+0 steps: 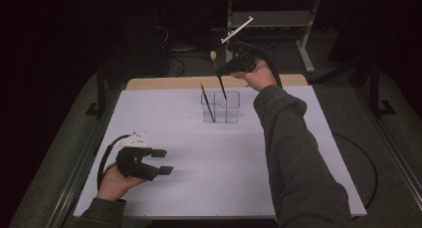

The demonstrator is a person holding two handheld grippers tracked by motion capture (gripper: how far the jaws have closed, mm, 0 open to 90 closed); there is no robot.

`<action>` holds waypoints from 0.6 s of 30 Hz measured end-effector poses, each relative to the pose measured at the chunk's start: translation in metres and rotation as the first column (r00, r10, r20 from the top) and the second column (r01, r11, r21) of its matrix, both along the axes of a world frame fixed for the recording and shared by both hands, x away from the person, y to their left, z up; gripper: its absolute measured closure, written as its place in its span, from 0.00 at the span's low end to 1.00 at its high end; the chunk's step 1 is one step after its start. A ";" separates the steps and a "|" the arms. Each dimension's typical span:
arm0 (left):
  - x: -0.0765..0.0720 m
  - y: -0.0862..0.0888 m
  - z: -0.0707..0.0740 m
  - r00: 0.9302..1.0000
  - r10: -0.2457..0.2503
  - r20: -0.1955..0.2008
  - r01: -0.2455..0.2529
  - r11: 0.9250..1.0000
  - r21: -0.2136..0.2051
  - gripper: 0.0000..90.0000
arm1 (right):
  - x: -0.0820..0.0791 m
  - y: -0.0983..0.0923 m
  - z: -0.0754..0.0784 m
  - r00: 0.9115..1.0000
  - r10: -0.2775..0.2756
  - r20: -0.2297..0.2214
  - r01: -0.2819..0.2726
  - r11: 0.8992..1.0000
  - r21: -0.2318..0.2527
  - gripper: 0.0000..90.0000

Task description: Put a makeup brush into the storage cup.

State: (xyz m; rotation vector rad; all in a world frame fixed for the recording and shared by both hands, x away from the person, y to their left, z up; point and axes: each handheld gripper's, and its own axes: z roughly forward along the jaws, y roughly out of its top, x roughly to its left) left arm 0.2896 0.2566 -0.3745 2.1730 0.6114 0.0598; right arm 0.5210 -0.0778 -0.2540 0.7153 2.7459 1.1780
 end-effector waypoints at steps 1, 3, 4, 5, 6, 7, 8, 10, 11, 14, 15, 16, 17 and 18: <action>0.000 0.000 0.000 1.000 0.000 -0.001 0.000 1.000 0.000 0.36 | 0.000 0.000 -0.001 1.000 -0.001 0.001 0.001 1.000 -0.001 0.92; 0.000 0.000 0.000 1.000 0.000 -0.002 0.000 1.000 -0.002 0.36 | 0.001 0.001 -0.001 1.000 -0.008 -0.004 0.008 1.000 -0.002 0.92; 0.000 0.000 0.000 1.000 0.000 -0.003 0.000 1.000 -0.001 0.36 | 0.001 0.001 -0.002 1.000 -0.012 -0.004 0.012 1.000 -0.003 0.92; -0.001 0.000 0.000 1.000 0.002 -0.003 -0.002 1.000 -0.002 0.36 | 0.002 0.001 -0.002 1.000 -0.012 -0.003 0.012 1.000 -0.005 0.92; -0.001 0.000 0.000 1.000 0.003 -0.005 -0.003 1.000 -0.004 0.36 | 0.002 0.001 -0.003 1.000 -0.015 -0.005 0.015 1.000 -0.003 0.92; -0.001 0.000 0.000 1.000 0.001 -0.003 -0.001 1.000 -0.001 0.36 | 0.002 0.001 -0.003 1.000 -0.016 -0.007 0.016 1.000 -0.002 0.92; -0.001 0.000 0.000 1.000 0.001 -0.004 -0.001 1.000 -0.003 0.36 | 0.003 0.001 -0.004 1.000 -0.017 -0.006 0.017 1.000 -0.005 0.92; -0.001 0.001 0.000 1.000 0.003 -0.006 -0.003 1.000 -0.003 0.35 | 0.004 0.002 -0.005 1.000 -0.013 -0.009 0.013 1.000 -0.007 0.92; -0.001 0.001 0.000 1.000 0.004 -0.008 -0.004 1.000 -0.003 0.35 | 0.005 0.002 -0.006 1.000 -0.019 -0.008 0.019 1.000 -0.005 0.92; -0.001 0.001 -0.001 1.000 0.009 -0.011 -0.009 1.000 -0.011 0.35 | 0.006 0.004 -0.009 1.000 -0.018 -0.012 0.018 1.000 -0.005 0.92; -0.001 0.001 -0.001 1.000 0.009 -0.012 -0.010 1.000 -0.011 0.35 | 0.007 0.005 -0.009 1.000 -0.018 -0.011 0.018 1.000 -0.007 0.92; -0.001 0.001 -0.001 1.000 0.010 -0.013 -0.010 1.000 -0.013 0.35 | 0.007 0.005 -0.010 1.000 -0.015 -0.013 0.015 1.000 -0.008 0.92; -0.001 0.001 0.000 1.000 0.008 -0.011 -0.009 1.000 -0.012 0.35 | 0.007 0.006 -0.010 1.000 -0.017 -0.015 0.017 1.000 -0.008 0.92; -0.002 0.001 0.000 1.000 0.012 -0.014 -0.013 1.000 -0.014 0.35 | 0.007 0.006 -0.011 1.000 -0.020 -0.013 0.020 1.000 -0.007 0.92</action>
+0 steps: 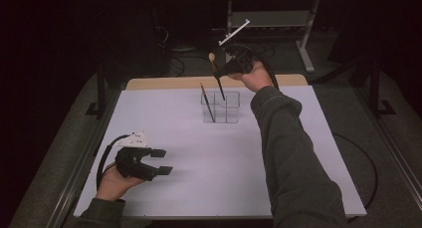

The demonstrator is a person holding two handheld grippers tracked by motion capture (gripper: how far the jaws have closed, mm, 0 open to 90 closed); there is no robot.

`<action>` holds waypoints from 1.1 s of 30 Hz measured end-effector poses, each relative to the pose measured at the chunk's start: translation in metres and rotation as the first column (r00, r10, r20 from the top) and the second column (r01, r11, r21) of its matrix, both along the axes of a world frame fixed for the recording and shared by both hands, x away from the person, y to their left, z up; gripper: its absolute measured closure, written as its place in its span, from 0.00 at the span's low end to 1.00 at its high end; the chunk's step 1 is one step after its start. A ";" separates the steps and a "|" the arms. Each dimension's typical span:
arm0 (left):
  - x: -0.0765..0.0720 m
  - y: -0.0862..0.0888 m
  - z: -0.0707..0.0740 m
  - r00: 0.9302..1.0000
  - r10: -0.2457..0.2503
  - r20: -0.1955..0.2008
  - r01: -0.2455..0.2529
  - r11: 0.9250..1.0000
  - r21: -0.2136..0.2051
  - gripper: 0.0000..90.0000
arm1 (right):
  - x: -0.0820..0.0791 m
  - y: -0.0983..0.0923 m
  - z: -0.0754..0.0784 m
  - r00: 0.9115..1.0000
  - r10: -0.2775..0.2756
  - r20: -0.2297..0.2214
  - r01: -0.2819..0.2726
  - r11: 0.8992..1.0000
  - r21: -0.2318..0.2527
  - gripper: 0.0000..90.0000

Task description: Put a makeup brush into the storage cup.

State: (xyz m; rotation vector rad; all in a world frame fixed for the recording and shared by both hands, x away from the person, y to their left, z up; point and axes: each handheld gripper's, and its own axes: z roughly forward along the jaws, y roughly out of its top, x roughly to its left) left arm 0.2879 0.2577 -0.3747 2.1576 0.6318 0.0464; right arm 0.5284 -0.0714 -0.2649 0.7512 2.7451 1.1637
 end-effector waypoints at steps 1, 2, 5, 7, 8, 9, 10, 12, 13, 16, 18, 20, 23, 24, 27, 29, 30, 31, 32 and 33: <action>0.000 0.000 0.000 1.000 -0.001 0.004 0.001 1.000 0.001 0.35 | 0.000 0.000 -0.001 1.000 0.002 -0.003 -0.002 1.000 0.000 0.92; 0.000 0.001 0.000 1.000 0.001 0.004 -0.001 1.000 -0.002 0.35 | 0.001 0.001 -0.001 1.000 0.001 -0.001 -0.001 1.000 -0.003 0.92; 0.000 0.002 0.001 1.000 0.001 0.004 -0.001 1.000 0.000 0.35 | 0.001 0.001 -0.003 1.000 0.001 -0.004 -0.001 1.000 -0.002 0.92; 0.000 0.002 0.000 1.000 0.001 0.003 -0.001 1.000 0.001 0.35 | 0.002 0.002 -0.004 1.000 0.000 -0.001 0.000 1.000 -0.006 0.92; 0.000 0.002 0.000 1.000 0.000 0.003 0.000 1.000 0.002 0.35 | 0.002 0.002 -0.004 1.000 -0.003 -0.005 0.003 1.000 -0.001 0.92; 0.000 0.002 0.000 1.000 -0.001 0.004 0.001 1.000 0.004 0.35 | 0.002 0.003 -0.005 1.000 -0.004 -0.009 0.004 1.000 -0.001 0.92; 0.000 0.002 0.000 1.000 0.000 0.001 0.000 1.000 0.005 0.35 | 0.003 0.003 -0.006 1.000 -0.004 -0.005 0.004 1.000 -0.002 0.92; 0.000 0.002 0.000 1.000 -0.002 0.006 0.002 1.000 0.007 0.35 | 0.003 0.004 -0.007 1.000 -0.006 -0.010 0.006 1.000 0.001 0.92; 0.000 0.003 0.000 1.000 -0.002 0.008 0.002 1.000 0.010 0.35 | 0.003 0.005 -0.008 1.000 -0.007 -0.013 0.007 1.000 0.001 0.92; 0.000 0.003 0.000 1.000 0.000 0.010 0.000 1.000 0.008 0.35 | 0.005 0.006 -0.011 1.000 -0.006 -0.010 0.006 1.000 -0.002 0.92; 0.000 0.003 0.000 1.000 -0.001 0.010 0.001 1.000 0.007 0.34 | 0.005 0.007 -0.012 1.000 -0.009 -0.013 0.008 1.000 -0.006 0.92; 0.000 0.003 0.000 1.000 0.000 0.008 0.000 1.000 0.008 0.34 | 0.005 0.008 -0.014 1.000 -0.011 -0.016 0.011 1.000 -0.003 0.92; 0.000 0.003 0.000 1.000 0.001 0.008 -0.001 1.000 0.008 0.34 | 0.005 0.008 -0.015 1.000 -0.013 -0.013 0.013 1.000 -0.006 0.92; 0.000 0.003 0.000 1.000 0.003 0.005 -0.003 1.000 0.006 0.34 | 0.005 0.007 -0.016 1.000 -0.015 -0.013 0.015 1.000 -0.006 0.92; -0.001 0.002 0.000 1.000 0.000 0.003 0.000 1.000 0.008 0.34 | 0.005 0.006 -0.017 1.000 -0.025 -0.016 0.025 1.000 -0.005 0.92; 0.000 0.002 0.000 1.000 -0.002 0.004 0.002 1.000 0.014 0.34 | 0.005 0.005 -0.018 0.999 -0.031 -0.013 0.031 0.999 -0.006 0.92; 0.000 0.002 0.000 1.000 -0.002 0.004 0.002 1.000 0.014 0.34 | 0.006 0.004 -0.018 0.999 -0.030 -0.014 0.030 1.000 -0.004 0.92; 0.000 0.002 0.000 1.000 -0.002 0.004 0.002 1.000 0.014 0.34 | 0.005 0.004 -0.018 0.999 -0.036 -0.012 0.036 0.999 -0.001 0.92; 0.000 0.002 0.000 1.000 -0.001 0.005 0.001 1.000 0.010 0.34 | 0.005 0.003 -0.019 0.999 -0.037 -0.011 0.037 0.999 -0.002 0.92; 0.000 0.002 0.000 1.000 -0.001 0.004 0.001 1.000 0.009 0.34 | 0.005 0.003 -0.019 0.999 -0.040 -0.013 0.040 0.999 -0.004 0.92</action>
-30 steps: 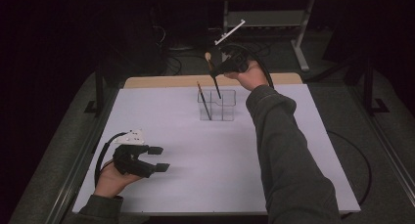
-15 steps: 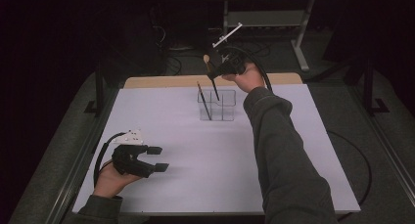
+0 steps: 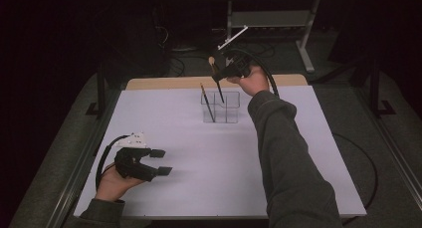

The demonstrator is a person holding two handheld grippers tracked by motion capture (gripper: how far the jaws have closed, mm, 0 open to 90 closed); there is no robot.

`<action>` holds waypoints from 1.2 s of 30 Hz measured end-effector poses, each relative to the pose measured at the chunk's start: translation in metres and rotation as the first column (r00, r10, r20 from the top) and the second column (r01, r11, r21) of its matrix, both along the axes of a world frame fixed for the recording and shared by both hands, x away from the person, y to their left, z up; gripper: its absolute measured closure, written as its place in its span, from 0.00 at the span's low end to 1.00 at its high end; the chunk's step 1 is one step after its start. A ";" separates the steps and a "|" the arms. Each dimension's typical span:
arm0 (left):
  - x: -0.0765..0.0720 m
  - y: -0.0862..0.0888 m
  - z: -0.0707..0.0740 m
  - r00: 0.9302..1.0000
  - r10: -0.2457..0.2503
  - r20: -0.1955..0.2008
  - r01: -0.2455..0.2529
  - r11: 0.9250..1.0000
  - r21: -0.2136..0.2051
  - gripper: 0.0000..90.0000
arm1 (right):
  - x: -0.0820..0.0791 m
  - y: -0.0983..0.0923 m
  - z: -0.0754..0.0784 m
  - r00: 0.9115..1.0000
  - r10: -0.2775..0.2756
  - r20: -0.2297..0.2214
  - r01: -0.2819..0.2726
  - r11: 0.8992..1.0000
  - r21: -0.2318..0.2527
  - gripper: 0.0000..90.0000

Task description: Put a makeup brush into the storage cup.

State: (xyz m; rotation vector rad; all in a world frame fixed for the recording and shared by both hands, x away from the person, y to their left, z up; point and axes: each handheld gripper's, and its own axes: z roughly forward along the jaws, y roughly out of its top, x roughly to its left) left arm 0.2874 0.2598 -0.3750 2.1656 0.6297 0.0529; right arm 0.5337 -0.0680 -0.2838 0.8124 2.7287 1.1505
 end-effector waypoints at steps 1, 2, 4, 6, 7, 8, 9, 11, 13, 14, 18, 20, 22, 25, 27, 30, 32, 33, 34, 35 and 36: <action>0.000 0.000 0.000 1.000 0.001 0.000 -0.001 1.000 -0.001 0.34 | 0.000 0.000 -0.001 1.000 0.002 0.000 -0.002 1.000 -0.003 0.92; 0.001 0.001 0.000 1.000 -0.001 0.003 0.001 1.000 0.004 0.34 | 0.001 0.000 -0.002 1.000 0.003 0.002 -0.003 1.000 -0.008 0.92; 0.001 0.002 0.000 1.000 0.004 0.003 -0.004 1.000 0.001 0.33 | 0.001 0.001 -0.003 1.000 -0.001 -0.001 0.001 1.000 -0.008 0.92; 0.000 0.003 0.001 1.000 0.007 0.003 -0.007 1.000 -0.001 0.33 | 0.001 0.001 -0.004 1.000 -0.005 -0.004 0.004 1.000 -0.010 0.92; 0.000 0.003 0.001 1.000 0.009 0.001 -0.009 1.000 -0.002 0.33 | 0.001 0.001 -0.005 1.000 -0.004 -0.002 0.004 1.000 -0.009 0.92; 0.000 0.003 0.001 1.000 0.008 0.002 -0.008 1.000 -0.002 0.33 | 0.001 0.001 -0.005 1.000 -0.005 -0.002 0.005 1.000 -0.007 0.92; 0.000 0.003 0.001 1.000 0.010 0.001 -0.010 1.000 -0.002 0.33 | 0.001 0.001 -0.006 1.000 -0.006 -0.001 0.006 1.000 -0.005 0.92; 0.000 0.004 0.001 1.000 0.011 0.004 -0.010 1.000 -0.004 0.33 | 0.001 0.001 -0.008 1.000 -0.012 -0.002 0.012 1.000 -0.004 0.92; -0.001 0.004 0.001 1.000 0.012 0.004 -0.012 1.000 -0.004 0.33 | 0.001 0.001 -0.011 1.000 -0.015 -0.004 0.015 1.000 -0.005 0.92; -0.001 0.004 0.001 1.000 0.014 0.002 -0.014 1.000 -0.005 0.33 | 0.001 0.001 -0.012 1.000 -0.019 -0.008 0.019 1.000 -0.003 0.92; -0.001 0.004 0.001 1.000 0.015 0.002 -0.015 1.000 -0.006 0.33 | 0.000 0.001 -0.016 1.000 -0.025 -0.011 0.025 1.000 -0.001 0.92; -0.001 0.004 0.001 1.000 0.013 0.003 -0.013 1.000 -0.003 0.33 | 0.001 0.000 -0.018 1.000 -0.026 -0.011 0.026 1.000 -0.003 0.92; 0.000 0.004 0.001 1.000 0.012 0.005 -0.012 1.000 -0.003 0.33 | 0.001 0.000 -0.020 1.000 -0.027 -0.012 0.027 1.000 -0.003 0.92; 0.001 0.005 0.000 1.000 0.010 0.006 -0.010 1.000 0.002 0.33 | 0.001 0.002 -0.021 1.000 -0.028 -0.013 0.028 1.000 -0.005 0.92; 0.001 0.005 0.000 1.000 0.006 0.010 -0.006 1.000 0.005 0.33 | 0.001 0.002 -0.022 1.000 -0.029 -0.010 0.029 1.000 -0.010 0.92; 0.000 0.005 0.000 1.000 0.012 0.004 -0.012 1.000 -0.001 0.33 | 0.000 0.002 -0.024 0.999 -0.031 -0.010 0.031 0.999 -0.009 0.92; 0.000 0.004 0.000 1.000 0.013 0.001 -0.013 1.000 -0.002 0.33 | 0.000 0.002 -0.025 0.999 -0.035 -0.019 0.035 0.999 -0.002 0.92; 0.000 0.004 0.000 1.000 0.014 0.000 -0.014 1.000 -0.003 0.33 | 0.000 0.002 -0.026 0.999 -0.034 -0.016 0.034 0.999 -0.005 0.92; 0.000 0.004 0.000 1.000 0.013 0.001 -0.013 1.000 -0.002 0.33 | -0.001 0.001 -0.027 0.999 -0.042 -0.023 0.042 0.999 -0.002 0.92; 0.000 0.004 0.000 1.000 0.012 0.001 -0.012 1.000 -0.001 0.33 | -0.001 0.001 -0.027 0.999 -0.044 -0.028 0.044 0.999 0.001 0.92; 0.000 0.004 0.000 1.000 0.012 0.000 -0.012 1.000 0.001 0.33 | -0.001 0.001 -0.028 0.999 -0.044 -0.026 0.044 0.999 0.001 0.92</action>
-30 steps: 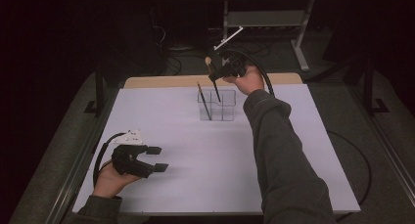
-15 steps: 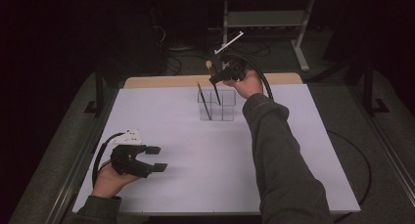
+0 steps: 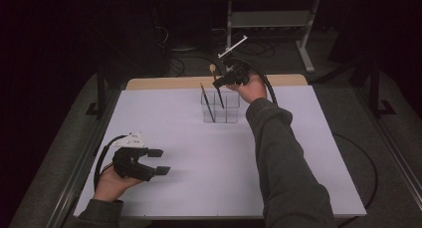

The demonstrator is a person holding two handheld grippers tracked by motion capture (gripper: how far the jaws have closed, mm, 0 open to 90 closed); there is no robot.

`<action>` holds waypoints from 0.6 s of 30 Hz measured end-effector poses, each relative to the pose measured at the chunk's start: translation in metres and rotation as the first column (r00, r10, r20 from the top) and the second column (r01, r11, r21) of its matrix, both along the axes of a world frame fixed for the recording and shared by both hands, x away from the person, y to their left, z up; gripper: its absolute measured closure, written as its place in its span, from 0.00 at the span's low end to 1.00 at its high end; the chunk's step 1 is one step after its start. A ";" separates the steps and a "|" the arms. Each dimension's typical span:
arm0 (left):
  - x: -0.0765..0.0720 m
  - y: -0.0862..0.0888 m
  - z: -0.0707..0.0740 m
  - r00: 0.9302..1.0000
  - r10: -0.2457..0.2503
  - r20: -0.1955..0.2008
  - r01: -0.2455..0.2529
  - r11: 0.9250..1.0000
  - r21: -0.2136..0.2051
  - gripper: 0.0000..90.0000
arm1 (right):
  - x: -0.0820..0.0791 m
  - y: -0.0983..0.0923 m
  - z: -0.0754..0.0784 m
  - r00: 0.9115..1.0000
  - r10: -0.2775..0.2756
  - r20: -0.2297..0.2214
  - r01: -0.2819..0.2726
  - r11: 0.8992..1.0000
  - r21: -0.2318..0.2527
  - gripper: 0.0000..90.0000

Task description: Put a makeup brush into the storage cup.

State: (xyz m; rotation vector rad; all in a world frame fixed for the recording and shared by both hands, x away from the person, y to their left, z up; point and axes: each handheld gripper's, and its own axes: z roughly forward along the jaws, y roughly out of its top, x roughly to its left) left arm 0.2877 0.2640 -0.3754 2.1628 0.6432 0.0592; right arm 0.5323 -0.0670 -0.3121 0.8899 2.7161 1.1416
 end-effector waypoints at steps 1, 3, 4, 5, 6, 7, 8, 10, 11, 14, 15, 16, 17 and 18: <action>0.000 0.000 0.000 1.000 0.000 0.000 0.000 1.000 0.000 0.33 | 0.000 0.000 -0.001 1.000 -0.002 0.000 0.002 1.000 -0.002 0.92; 0.000 -0.001 -0.001 1.000 -0.001 -0.001 0.001 1.000 -0.001 0.33 | -0.001 -0.001 -0.001 1.000 -0.010 -0.006 0.010 1.000 0.003 0.92; 0.000 -0.001 -0.001 1.000 0.000 -0.002 0.000 1.000 -0.001 0.33 | -0.001 -0.002 -0.002 1.000 -0.008 0.001 0.008 1.000 0.001 0.92; 0.000 -0.001 -0.001 1.000 -0.001 -0.001 0.001 1.000 0.000 0.33 | -0.001 -0.002 -0.002 1.000 -0.010 -0.002 0.010 1.000 0.001 0.92; 0.000 -0.001 -0.001 1.000 -0.001 -0.001 0.001 1.000 0.000 0.33 | -0.002 -0.003 -0.002 1.000 -0.014 -0.006 0.014 1.000 0.005 0.92; 0.000 -0.001 -0.001 1.000 -0.001 -0.001 0.001 1.000 0.001 0.33 | -0.002 -0.003 -0.003 1.000 -0.012 -0.003 0.012 1.000 0.007 0.92; 0.000 -0.001 0.000 1.000 0.000 -0.001 0.000 1.000 0.001 0.33 | -0.002 -0.003 -0.003 1.000 -0.015 -0.007 0.015 1.000 0.011 0.92; 0.000 0.000 0.000 1.000 -0.001 0.000 0.001 1.000 0.000 0.33 | -0.002 -0.004 -0.004 1.000 -0.016 -0.002 0.016 1.000 0.009 0.92; 0.000 0.000 0.000 1.000 0.001 -0.001 -0.001 1.000 0.000 0.33 | -0.003 -0.004 -0.004 1.000 -0.018 -0.003 0.018 1.000 0.012 0.92; -0.001 0.000 0.000 1.000 0.001 0.001 -0.001 1.000 0.001 0.33 | -0.005 -0.003 -0.006 0.999 -0.030 -0.017 0.031 0.999 0.019 0.92; -0.001 0.000 0.000 1.000 0.002 -0.001 -0.002 1.000 -0.001 0.32 | -0.005 -0.003 -0.006 0.999 -0.032 -0.020 0.032 0.999 0.023 0.92; -0.001 0.000 0.000 1.000 0.001 0.000 -0.001 1.000 0.000 0.32 | -0.006 -0.003 -0.007 0.999 -0.032 -0.018 0.032 0.999 0.023 0.92; -0.001 0.000 0.000 1.000 0.003 0.000 -0.003 1.000 0.002 0.32 | -0.005 -0.004 -0.008 1.000 -0.026 -0.005 0.026 1.000 0.011 0.92; -0.001 0.000 -0.001 1.000 0.003 0.000 -0.003 1.000 0.004 0.32 | -0.006 -0.004 -0.008 0.999 -0.031 -0.008 0.031 0.999 0.013 0.92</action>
